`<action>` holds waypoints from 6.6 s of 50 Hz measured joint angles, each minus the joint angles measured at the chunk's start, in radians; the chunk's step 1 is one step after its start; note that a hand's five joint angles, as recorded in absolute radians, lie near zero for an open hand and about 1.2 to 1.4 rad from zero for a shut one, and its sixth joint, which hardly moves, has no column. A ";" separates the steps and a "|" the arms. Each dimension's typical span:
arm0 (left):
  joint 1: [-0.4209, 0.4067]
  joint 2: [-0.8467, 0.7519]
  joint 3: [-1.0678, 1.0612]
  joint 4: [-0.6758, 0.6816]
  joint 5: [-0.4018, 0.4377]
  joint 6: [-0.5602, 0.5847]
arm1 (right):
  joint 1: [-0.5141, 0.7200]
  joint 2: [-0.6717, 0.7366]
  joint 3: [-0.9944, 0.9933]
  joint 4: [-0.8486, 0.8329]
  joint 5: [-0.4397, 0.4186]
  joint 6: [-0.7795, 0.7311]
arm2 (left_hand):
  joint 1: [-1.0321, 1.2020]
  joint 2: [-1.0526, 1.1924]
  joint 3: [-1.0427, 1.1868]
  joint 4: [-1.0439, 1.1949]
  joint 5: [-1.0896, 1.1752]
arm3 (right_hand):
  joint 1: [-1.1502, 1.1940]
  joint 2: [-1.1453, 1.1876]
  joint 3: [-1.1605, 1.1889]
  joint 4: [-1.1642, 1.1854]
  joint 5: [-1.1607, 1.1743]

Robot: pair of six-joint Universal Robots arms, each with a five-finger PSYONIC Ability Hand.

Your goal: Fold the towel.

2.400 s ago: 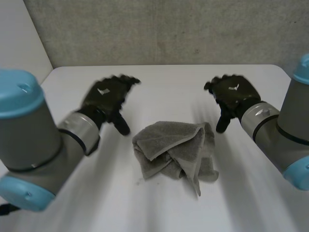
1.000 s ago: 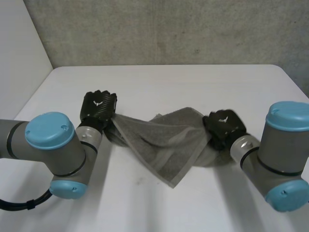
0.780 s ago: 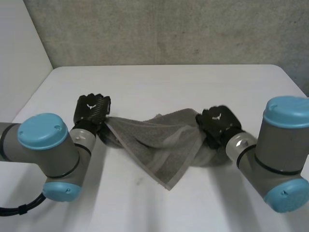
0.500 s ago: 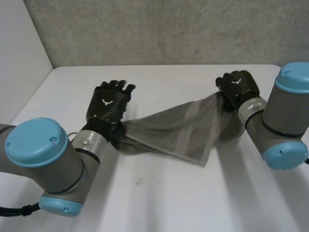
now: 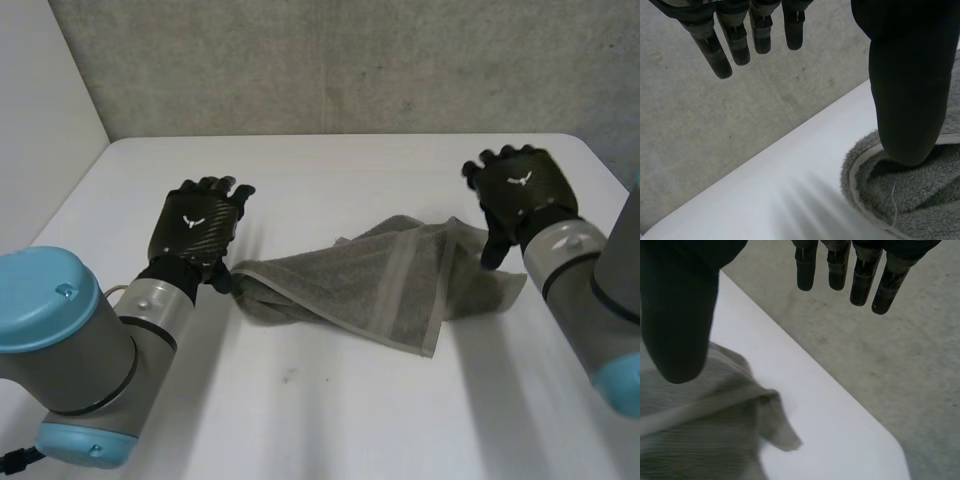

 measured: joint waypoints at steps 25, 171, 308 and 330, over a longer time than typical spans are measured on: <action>0.028 -0.002 -0.028 0.001 0.001 0.000 | 0.130 0.201 0.119 -0.020 -0.071 0.213 | -0.014 -0.012 -0.014 -0.013 -0.007 | 0.303 0.376 0.381 0.362 0.337; -0.064 -0.264 0.225 -0.121 -0.036 -0.558 | -0.017 -0.178 -0.046 0.038 -0.149 0.109 | 0.954 0.987 0.987 0.993 0.972 | 0.737 0.954 0.967 0.959 0.929; 0.239 -0.032 -0.018 -0.190 0.143 0.127 | -0.327 0.178 0.070 -0.222 -0.166 0.010 | 0.374 0.373 0.369 0.372 0.362 | 0.756 0.961 0.975 0.964 0.938; 0.332 -0.270 0.146 -0.226 0.233 0.044 | -0.316 0.198 0.086 -0.222 -0.171 0.008 | 0.392 0.398 0.396 0.397 0.386 | 0.756 0.961 0.975 0.964 0.939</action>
